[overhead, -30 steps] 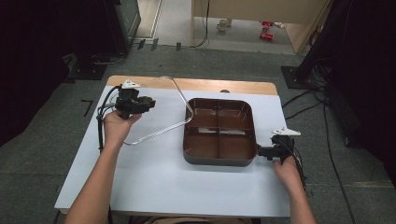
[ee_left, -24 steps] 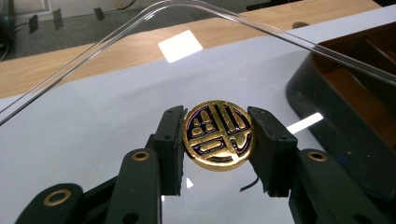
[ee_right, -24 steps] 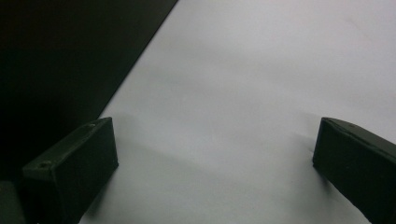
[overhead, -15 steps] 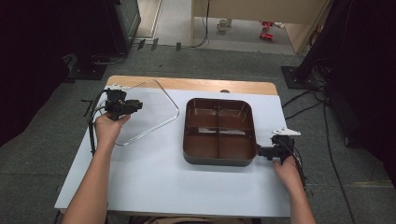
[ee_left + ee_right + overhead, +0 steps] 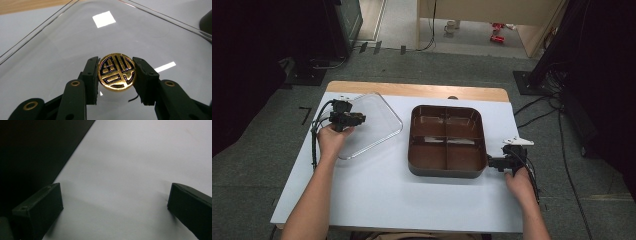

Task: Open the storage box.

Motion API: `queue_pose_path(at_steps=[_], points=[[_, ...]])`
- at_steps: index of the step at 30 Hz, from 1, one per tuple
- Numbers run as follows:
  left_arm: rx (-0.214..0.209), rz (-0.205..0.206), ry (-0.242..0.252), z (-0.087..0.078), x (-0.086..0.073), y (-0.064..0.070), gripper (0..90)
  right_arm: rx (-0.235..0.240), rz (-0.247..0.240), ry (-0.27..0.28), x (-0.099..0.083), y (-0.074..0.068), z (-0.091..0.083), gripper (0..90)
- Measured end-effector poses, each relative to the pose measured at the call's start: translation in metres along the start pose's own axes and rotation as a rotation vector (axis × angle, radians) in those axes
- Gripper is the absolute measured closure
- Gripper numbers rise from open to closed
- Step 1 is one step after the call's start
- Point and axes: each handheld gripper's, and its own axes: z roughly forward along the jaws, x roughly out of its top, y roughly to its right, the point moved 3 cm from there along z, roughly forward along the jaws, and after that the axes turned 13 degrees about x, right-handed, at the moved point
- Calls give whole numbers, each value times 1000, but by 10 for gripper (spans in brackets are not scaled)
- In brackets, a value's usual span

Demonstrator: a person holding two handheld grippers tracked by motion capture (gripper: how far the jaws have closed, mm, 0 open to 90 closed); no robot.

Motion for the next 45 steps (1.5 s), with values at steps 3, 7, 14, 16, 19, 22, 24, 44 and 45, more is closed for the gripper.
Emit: queue_pose_path(at_steps=[3, 7, 14, 16, 19, 22, 24, 44, 45], points=[[0, 11, -13, 7, -2, 2, 588, 0, 0, 0, 0, 0, 0, 0], [14, 30, -19, 15, -4, 4, 588, 0, 0, 0, 0, 0, 0, 0], [13, 37, -27, 19, -7, 6, 587, 0, -1, 0, 0, 0, 0, 0], [8, 33, -26, 19, -7, 5, 586, 0, 0, 0, 0, 0, 0, 0], [3, 26, -29, 19, -7, 5, 582, 0, -1, 0, 0, 0, 0, 0], [-17, -1, -10, 15, -5, 3, 568, 0, -1, 0, 0, 0, 0, 0], [-21, -9, 1, 13, -4, 2, 555, 0, -1, 0, 0, 0, 0, 0], [-63, 71, 105, -35, 10, 30, 395, 0, -1, 0, 0, 0, 0, 0], [-64, 81, 106, -37, 9, 33, 395, 0, -1, 0, 0, 0, 0, 0]])
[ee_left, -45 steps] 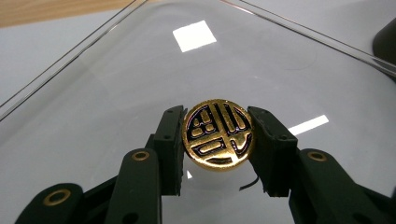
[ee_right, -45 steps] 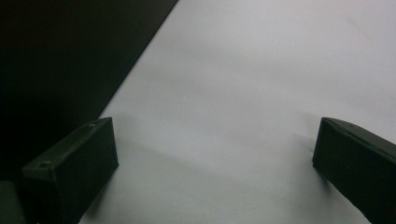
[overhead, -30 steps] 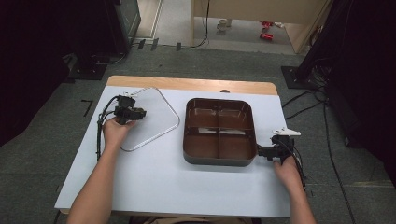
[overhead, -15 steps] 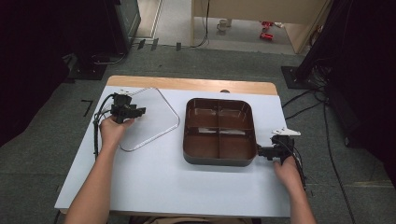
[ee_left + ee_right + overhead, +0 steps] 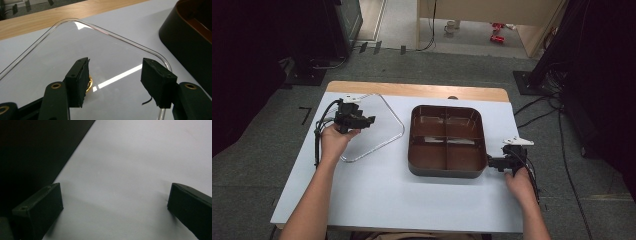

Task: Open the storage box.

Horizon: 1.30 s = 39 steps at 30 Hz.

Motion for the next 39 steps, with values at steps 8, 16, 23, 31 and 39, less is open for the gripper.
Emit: queue_pose_path(at_steps=[8, 16, 23, 31, 39], points=[[-67, 20, 19, -3, 0, 20, 363, 0, 0, 0, 0, 0, 0, 0], [-116, 54, 30, -4, -7, 39, 327, 0, 0, 0, 0, 0, 0, 0], [-187, 93, 1, 0, -18, 58, 322, 0, 0, 0, 0, 0, 0, 0], [-220, 179, -13, -4, -36, 86, 299, 0, 1, 0, 0, 0, 0, 0], [-244, 238, -30, -10, -49, 105, 279, 0, 0, 0, 0, 0, 0, 0]])
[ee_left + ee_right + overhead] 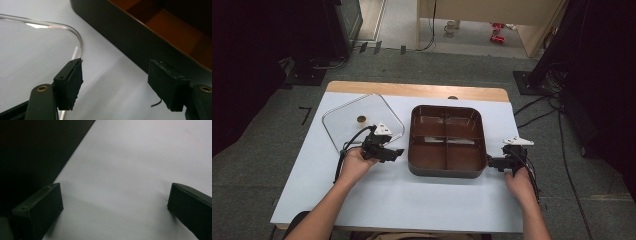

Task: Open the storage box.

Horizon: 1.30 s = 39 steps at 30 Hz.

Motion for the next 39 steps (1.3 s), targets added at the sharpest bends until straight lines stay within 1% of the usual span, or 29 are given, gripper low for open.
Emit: queue_pose_path(at_steps=[2, 3, 5, 6, 8, 9, 10, 11, 12, 13, 14, 16, 17, 18, 19, 20, 21, 23, 35, 39], points=[[-20, 3, -11, 1, -4, 6, 279, 0, 0, 0, 0, 0, 0, 0], [-28, 16, -21, 2, -6, 10, 279, 0, 0, 0, 0, 0, 0, 0], [-31, 37, -29, 4, -8, 16, 279, 0, 0, 0, 0, 0, 0, 0], [-26, 50, -37, 4, -9, 18, 279, 0, 0, 0, 0, 0, 0, 0], [-13, 60, -42, 6, -11, 20, 301, 0, 0, 0, 0, 0, 0, 0], [-18, 59, -45, 7, -11, 20, 299, 0, 0, 0, 0, 0, 0, 0], [-25, 48, -50, 9, -12, 19, 298, 0, 0, 0, 0, 0, 0, 0], [-31, 46, -64, 11, -13, 19, 296, 0, 0, 0, 0, 0, 0, 0], [-32, 61, -88, 15, -16, 19, 282, 0, 0, 0, 0, 0, 0, 0], [-22, 82, -76, 15, -16, 21, 277, 0, 0, 0, 0, 0, 0, 0], [-22, 82, -76, 15, -16, 21, 276, 0, 0, 0, 0, 0, 0, 0], [-12, 102, -72, 15, -17, 22, 275, 0, 0, 0, 0, 0, 0, 0], [-3, 112, -51, 15, -20, 23, 272, 0, 0, 0, 0, 0, 0, 0], [-3, 112, -51, 15, -20, 23, 270, 0, 0, 0, 0, 0, 0, 0], [-3, 99, -19, 15, -23, 23, 268, 0, 0, 0, 0, 0, 0, 0], [-2, 94, -6, 15, -25, 24, 267, 0, 0, 0, 0, 0, 0, 0], [-2, 94, -6, 15, -25, 24, 267, 0, 0, 0, 0, 0, 0, 0], [2, 86, 21, 14, -28, 24, 267, 0, 0, 0, 0, 0, 0, 0], [0, 77, 46, 14, -31, 24, 262, 0, 0, 0, 0, 0, 0, 0], [1, 71, 68, 14, -33, 24, 258, 0, 0, 0, 0, 0, 0, 0]])
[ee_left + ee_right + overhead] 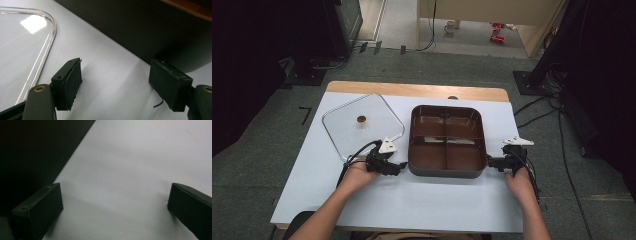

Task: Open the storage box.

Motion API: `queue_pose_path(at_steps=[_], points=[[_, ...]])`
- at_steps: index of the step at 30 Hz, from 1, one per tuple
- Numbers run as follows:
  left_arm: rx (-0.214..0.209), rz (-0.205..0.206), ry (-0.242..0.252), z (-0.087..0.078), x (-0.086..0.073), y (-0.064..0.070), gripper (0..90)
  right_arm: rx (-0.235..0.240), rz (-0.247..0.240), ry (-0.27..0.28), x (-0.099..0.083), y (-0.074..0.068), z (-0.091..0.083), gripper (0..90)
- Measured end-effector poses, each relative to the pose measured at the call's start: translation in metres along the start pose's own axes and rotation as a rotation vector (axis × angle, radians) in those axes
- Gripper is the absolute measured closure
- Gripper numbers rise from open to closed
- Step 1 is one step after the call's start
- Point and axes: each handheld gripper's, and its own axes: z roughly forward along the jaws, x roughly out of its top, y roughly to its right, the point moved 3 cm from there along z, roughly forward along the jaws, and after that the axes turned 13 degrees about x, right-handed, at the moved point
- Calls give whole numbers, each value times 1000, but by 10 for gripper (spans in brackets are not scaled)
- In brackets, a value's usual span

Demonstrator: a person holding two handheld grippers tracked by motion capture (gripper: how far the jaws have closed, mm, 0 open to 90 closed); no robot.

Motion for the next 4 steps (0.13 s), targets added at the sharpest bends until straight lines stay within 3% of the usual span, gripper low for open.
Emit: queue_pose_path(at_steps=[4], points=[[10, -3, 8, 0, -1, 0, 244, 0, 0, 0, 0, 0, 0, 0]])
